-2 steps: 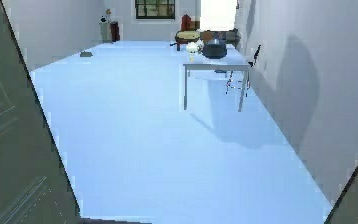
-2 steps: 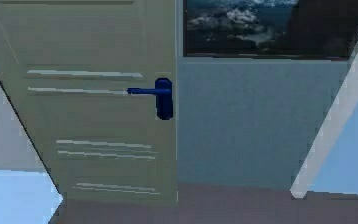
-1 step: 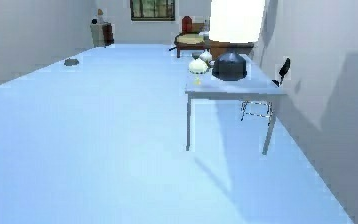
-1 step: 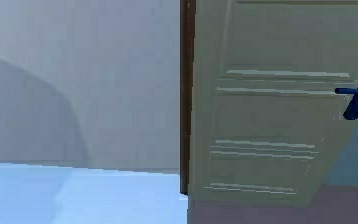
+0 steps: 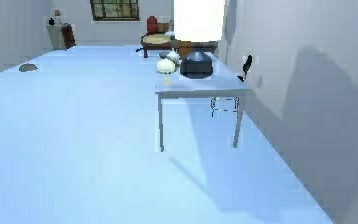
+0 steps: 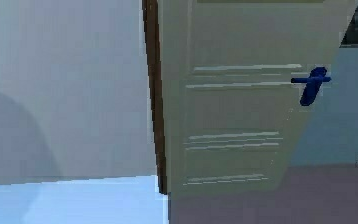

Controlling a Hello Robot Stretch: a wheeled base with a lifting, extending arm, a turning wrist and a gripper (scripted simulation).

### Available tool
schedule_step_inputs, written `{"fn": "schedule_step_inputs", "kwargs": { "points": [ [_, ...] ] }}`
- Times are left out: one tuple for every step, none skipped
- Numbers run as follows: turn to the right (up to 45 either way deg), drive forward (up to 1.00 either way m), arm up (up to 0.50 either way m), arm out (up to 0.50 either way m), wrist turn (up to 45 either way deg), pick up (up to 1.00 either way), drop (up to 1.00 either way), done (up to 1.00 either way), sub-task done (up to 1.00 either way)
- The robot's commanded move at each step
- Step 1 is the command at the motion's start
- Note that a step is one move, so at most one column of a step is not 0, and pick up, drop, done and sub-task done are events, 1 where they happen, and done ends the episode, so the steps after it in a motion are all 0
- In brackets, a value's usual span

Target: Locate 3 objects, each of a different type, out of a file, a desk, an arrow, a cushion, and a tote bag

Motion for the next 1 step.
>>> {"fn": "schedule_step_inputs", "kwargs": {
  "points": [
    [0.0,0.20,0.00,0.00,0.0,0.00,0.00,0.00,0.00]
  ]
}}
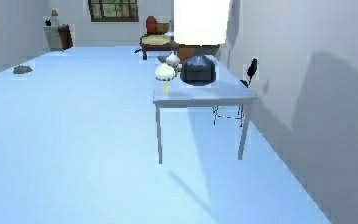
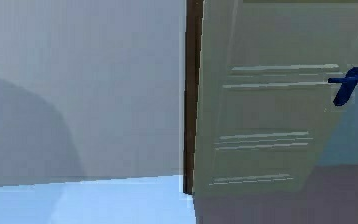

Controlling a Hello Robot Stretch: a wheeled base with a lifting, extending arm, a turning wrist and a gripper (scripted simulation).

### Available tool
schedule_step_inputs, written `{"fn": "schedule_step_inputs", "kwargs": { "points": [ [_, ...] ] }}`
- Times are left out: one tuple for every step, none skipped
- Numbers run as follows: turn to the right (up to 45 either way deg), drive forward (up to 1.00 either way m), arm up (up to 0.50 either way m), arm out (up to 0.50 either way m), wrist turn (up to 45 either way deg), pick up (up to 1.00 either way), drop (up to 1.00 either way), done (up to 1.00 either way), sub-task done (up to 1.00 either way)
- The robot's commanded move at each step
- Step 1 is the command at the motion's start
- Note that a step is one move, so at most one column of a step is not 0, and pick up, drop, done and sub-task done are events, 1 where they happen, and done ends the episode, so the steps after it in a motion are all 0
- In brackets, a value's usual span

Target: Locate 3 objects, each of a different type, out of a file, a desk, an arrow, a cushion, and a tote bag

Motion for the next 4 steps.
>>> {"fn": "schedule_step_inputs", "kwargs": {
  "points": [
    [-45.0,0.00,0.00,0.00,0.0,0.00,0.00,0.00,0.00],
    [-3.0,0.00,0.00,0.00,0.0,0.00,0.00,0.00,0.00],
    [0.0,0.60,0.00,0.00,0.0,0.00,0.00,0.00,0.00],
    [-45.0,0.00,0.00,0.00,0.0,0.00,0.00,0.00,0.00]
  ]
}}
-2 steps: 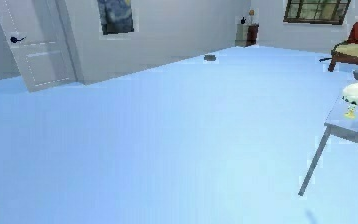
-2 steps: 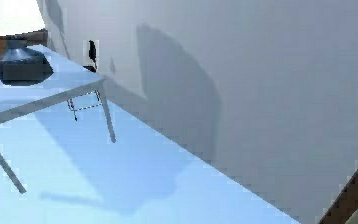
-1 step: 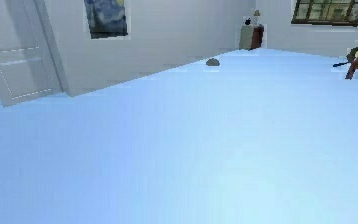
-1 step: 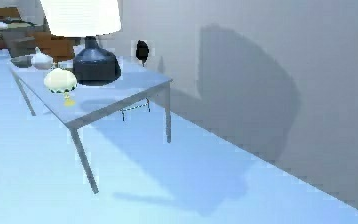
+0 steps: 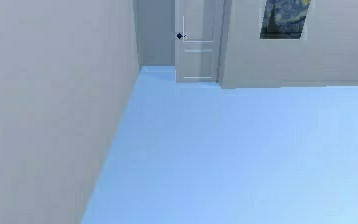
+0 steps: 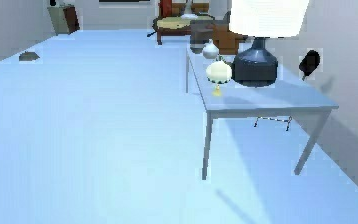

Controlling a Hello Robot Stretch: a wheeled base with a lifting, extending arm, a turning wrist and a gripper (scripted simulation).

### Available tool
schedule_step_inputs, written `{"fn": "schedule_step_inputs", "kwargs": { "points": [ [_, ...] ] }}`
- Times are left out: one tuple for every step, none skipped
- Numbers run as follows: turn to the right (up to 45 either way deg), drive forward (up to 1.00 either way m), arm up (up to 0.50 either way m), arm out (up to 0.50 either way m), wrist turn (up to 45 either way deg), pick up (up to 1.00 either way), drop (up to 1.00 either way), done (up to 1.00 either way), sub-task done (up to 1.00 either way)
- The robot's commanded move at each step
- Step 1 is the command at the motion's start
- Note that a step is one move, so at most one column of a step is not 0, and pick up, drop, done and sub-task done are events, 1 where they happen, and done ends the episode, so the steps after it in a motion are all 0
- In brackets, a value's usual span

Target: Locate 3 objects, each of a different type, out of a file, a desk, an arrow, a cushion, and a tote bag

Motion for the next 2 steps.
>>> {"fn": "schedule_step_inputs", "kwargs": {
  "points": [
    [-6.0,0.00,0.00,0.00,0.0,0.00,0.00,0.00,0.00],
    [0.0,1.00,0.00,0.00,0.0,0.00,0.00,0.00,0.00]
  ]
}}
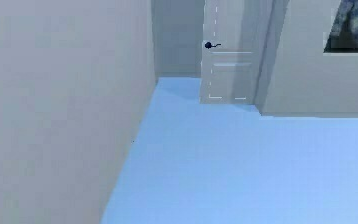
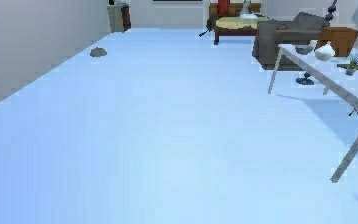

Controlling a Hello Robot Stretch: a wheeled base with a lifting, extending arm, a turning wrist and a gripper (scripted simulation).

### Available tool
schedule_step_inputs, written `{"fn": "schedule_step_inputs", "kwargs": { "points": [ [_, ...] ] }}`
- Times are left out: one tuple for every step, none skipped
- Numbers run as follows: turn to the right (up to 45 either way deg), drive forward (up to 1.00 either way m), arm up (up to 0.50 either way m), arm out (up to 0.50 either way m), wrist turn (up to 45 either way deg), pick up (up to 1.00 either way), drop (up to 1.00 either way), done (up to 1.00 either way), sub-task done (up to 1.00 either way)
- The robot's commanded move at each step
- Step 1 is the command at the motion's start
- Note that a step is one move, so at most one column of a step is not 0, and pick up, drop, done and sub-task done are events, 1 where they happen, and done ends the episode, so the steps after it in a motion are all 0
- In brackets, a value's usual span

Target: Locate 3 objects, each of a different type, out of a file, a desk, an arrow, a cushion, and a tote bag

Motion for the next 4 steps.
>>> {"fn": "schedule_step_inputs", "kwargs": {
  "points": [
    [0.0,1.00,0.00,0.00,0.0,0.00,0.00,0.00,0.00],
    [0.0,1.00,0.00,0.00,0.0,0.00,0.00,0.00,0.00],
    [0.0,0.90,0.00,0.00,0.0,0.00,0.00,0.00,0.00],
    [18.0,0.00,0.00,0.00,0.0,0.00,0.00,0.00,0.00]
  ]
}}
